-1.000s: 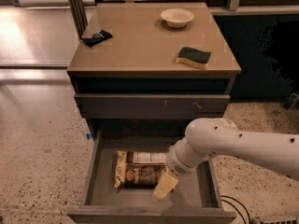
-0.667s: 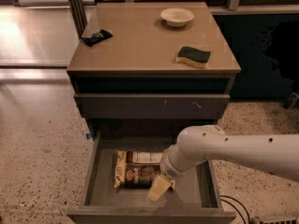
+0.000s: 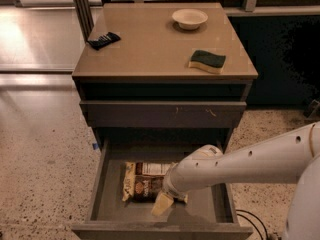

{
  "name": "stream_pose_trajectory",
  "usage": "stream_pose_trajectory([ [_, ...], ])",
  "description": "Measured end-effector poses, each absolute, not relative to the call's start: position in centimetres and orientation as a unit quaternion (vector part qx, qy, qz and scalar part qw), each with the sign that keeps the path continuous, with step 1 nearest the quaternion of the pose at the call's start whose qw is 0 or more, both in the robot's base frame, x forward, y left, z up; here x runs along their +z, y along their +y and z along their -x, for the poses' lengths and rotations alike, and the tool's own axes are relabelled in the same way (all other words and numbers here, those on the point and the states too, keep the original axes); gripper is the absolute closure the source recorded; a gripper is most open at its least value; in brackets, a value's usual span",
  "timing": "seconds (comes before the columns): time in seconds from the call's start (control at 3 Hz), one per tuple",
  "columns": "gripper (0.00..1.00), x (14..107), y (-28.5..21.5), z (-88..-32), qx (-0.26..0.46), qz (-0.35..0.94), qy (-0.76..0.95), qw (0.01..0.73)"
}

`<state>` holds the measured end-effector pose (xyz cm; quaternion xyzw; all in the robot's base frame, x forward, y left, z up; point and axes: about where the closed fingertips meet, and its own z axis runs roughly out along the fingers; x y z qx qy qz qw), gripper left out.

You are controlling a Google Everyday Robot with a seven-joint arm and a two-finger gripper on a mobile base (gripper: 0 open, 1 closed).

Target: Pick brown chip bag from middle drawer and place on counter

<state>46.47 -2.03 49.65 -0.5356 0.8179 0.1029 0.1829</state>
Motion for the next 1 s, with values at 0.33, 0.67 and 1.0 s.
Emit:
stream_pose_trajectory([
  [0.33,0.00,47.8,-1.7,-48.7,0.092,0.497,0.841,0.191],
  [0.67,0.00,47.7,-1.8,-48.7,0.093,0.497,0.841,0.193],
  [1.0,0.00,46.1,-0.4,-49.2,0.126,0.489,0.840,0.196],
])
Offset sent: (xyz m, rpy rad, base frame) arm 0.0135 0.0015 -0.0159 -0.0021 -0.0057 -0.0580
